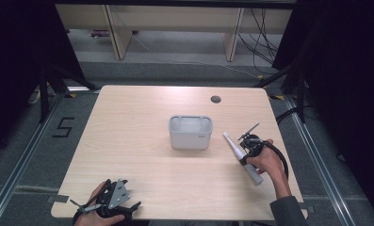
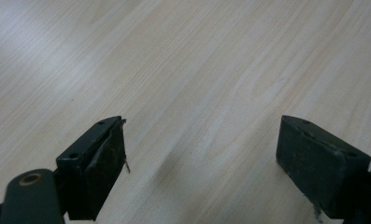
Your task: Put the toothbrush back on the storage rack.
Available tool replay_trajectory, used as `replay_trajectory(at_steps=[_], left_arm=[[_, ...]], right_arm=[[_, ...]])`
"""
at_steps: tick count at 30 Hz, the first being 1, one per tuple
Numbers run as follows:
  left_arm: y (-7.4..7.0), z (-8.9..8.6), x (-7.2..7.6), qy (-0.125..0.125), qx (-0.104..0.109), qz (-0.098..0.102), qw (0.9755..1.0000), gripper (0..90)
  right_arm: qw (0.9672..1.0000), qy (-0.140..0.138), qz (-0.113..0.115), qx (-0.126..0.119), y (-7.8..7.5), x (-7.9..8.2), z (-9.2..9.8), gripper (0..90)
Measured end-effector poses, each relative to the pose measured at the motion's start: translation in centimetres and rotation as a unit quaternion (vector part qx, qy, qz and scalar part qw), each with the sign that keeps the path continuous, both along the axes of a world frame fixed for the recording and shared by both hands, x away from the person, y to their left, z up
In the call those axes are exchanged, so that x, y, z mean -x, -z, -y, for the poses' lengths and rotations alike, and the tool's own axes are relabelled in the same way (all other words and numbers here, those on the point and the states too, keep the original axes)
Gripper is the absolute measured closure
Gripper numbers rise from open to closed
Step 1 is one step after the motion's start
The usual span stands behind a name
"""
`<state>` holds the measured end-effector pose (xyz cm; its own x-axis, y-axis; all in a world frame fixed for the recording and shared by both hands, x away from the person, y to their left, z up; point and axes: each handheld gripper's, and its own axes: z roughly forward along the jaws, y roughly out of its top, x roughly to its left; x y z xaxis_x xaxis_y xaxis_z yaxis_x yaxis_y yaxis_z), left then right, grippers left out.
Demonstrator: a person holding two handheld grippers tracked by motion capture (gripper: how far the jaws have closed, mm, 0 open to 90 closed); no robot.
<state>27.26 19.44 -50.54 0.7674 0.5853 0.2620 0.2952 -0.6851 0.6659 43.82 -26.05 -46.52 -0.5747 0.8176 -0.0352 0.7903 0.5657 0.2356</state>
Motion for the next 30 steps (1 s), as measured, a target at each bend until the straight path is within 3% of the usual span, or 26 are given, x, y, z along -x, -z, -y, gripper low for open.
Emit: replay_trajectory(at_steps=[4,7,9,10,11,13,16,17,19,21,23,24,26,30], left_arm=[[0.1,0.1,0.0,0.002,0.006,0.001,1.0,15.4],[0.0,0.1,0.0,-0.003,-0.003,0.004,1.0,15.5],[0.1,0.0,0.0,0.001,0.004,0.002,1.0,15.5],[0.0,0.0,0.0,0.0,-0.001,-0.001,1.0,15.5],[0.0,0.0,0.0,-0.003,-0.002,0.003,1.0,15.5],[0.0,0.0,0.0,-0.002,-0.003,0.003,1.0,15.5],[0.1,0.0,0.0,0.001,0.005,0.002,1.0,15.5],[0.0,0.0,0.0,0.0,-0.001,-0.001,1.0,15.4],[0.0,0.0,0.0,-0.003,-0.001,0.003,1.0,15.4],[0.0,0.0,0.0,-0.002,0.001,0.003,1.0,15.5],[0.1,0.0,0.0,0.001,0.005,0.003,1.0,15.4],[0.1,0.1,0.0,0.001,0.005,0.003,1.0,15.5],[0.1,0.0,0.0,0.001,0.005,0.002,1.0,15.5],[0.0,0.0,0.0,-0.003,-0.001,0.003,1.0,15.5]], right_arm=[[0.9999,-0.004,-0.011,0.008,0.2,-0.3,-0.3,64.8],[0.9993,-0.018,-0.024,0.023,0.2,-0.6,-0.6,65.4],[0.999,-0.004,-0.036,0.024,0.2,-0.7,-0.8,65.9],[0.9988,-0.005,-0.039,0.03,0.1,-0.8,-0.9,65.9],[0.9988,-0.023,-0.032,0.031,0.3,-1.0,-0.7,65.9],[0.9983,-0.011,-0.046,0.033,0.2,-1.0,-0.9,65.9],[0.9979,-0.023,-0.047,0.038,0.4,-1.3,-0.9,66.0],[0.9975,-0.01,-0.059,0.038,0.3,-1.3,-1.1,66.0],[0.9973,-0.023,-0.056,0.042,0.4,-1.6,-1.0,66.1],[0.9966,-0.004,-0.072,0.038,0.4,-1.5,-1.2,66.2],[0.9963,-0.008,-0.073,0.044,0.4,-1.6,-1.2,66.2],[0.9961,-0.027,-0.07,0.047,0.5,-1.9,-1.1,66.2],[0.9955,-0.014,-0.081,0.046,0.5,-1.8,-1.2,66.2],[0.9952,-0.016,-0.087,0.042,0.7,-2.0,-1.1,66.2]])
